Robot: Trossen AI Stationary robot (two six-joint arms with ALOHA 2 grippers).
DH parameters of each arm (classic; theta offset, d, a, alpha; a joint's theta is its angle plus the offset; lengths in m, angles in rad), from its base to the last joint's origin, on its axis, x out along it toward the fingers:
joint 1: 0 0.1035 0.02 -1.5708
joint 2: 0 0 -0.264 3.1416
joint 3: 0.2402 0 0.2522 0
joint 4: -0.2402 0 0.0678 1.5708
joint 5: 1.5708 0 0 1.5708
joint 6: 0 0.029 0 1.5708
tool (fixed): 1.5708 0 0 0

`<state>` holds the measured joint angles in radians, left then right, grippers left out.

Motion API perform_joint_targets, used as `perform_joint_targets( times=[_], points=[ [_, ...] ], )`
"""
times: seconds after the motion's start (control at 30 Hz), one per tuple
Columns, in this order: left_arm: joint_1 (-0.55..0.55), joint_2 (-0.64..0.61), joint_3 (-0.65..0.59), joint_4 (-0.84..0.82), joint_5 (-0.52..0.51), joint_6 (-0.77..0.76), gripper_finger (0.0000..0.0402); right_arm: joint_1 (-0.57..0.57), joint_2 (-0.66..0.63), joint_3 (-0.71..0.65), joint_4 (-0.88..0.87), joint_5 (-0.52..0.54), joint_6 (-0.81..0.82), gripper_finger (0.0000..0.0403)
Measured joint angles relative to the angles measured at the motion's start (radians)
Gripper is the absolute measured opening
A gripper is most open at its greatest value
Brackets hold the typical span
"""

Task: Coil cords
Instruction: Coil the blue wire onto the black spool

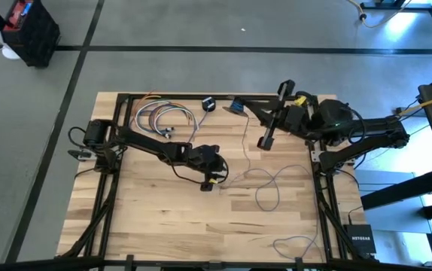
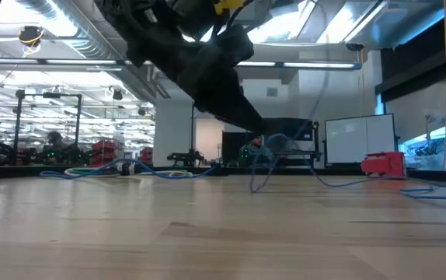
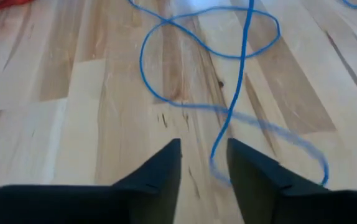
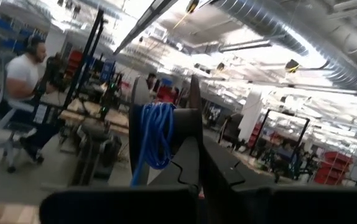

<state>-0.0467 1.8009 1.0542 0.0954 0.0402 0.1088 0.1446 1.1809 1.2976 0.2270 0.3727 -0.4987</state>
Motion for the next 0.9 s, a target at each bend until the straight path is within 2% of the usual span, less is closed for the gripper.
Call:
perform_joint_targets(
  times=[0.1,0.2,0.33,0.43,0.6,0.8,0.9],
  points=[
    [-0.005,-0.07,0.046,-0.156,-0.005,-0.014,0.0152,0.0,0.0,0.0,-0.072,0.0,0.02,0.0005],
    [-0.022,-0.145,0.058,-0.242,-0.057,-0.055,0.0158,0.0,0.0,0.0,-0.17,0.008,0.032,0.0005],
    [-0.07,-0.209,0.046,-0.212,-0.152,-0.042,0.0151,0.0,0.007,-0.03,-0.212,0.057,0.05,0.0005],
    [-0.108,-0.211,0.047,-0.094,-0.166,0.016,0.0142,0.0,0.008,-0.081,-0.197,0.075,0.05,0.0005],
    [-0.133,-0.199,0.046,0.084,-0.16,0.125,0.0132,0.0,0.003,-0.223,-0.057,0.103,0.043,0.0005],
    [-0.091,-0.199,0.046,0.172,-0.132,0.16,0.013,0.0,-0.044,-0.472,0.314,0.042,0.015,0.0005],
    [-0.062,-0.198,0.047,0.187,-0.103,0.122,0.013,0.0,-0.046,-0.581,0.444,0.031,0.009,0.0005]
  ],
)
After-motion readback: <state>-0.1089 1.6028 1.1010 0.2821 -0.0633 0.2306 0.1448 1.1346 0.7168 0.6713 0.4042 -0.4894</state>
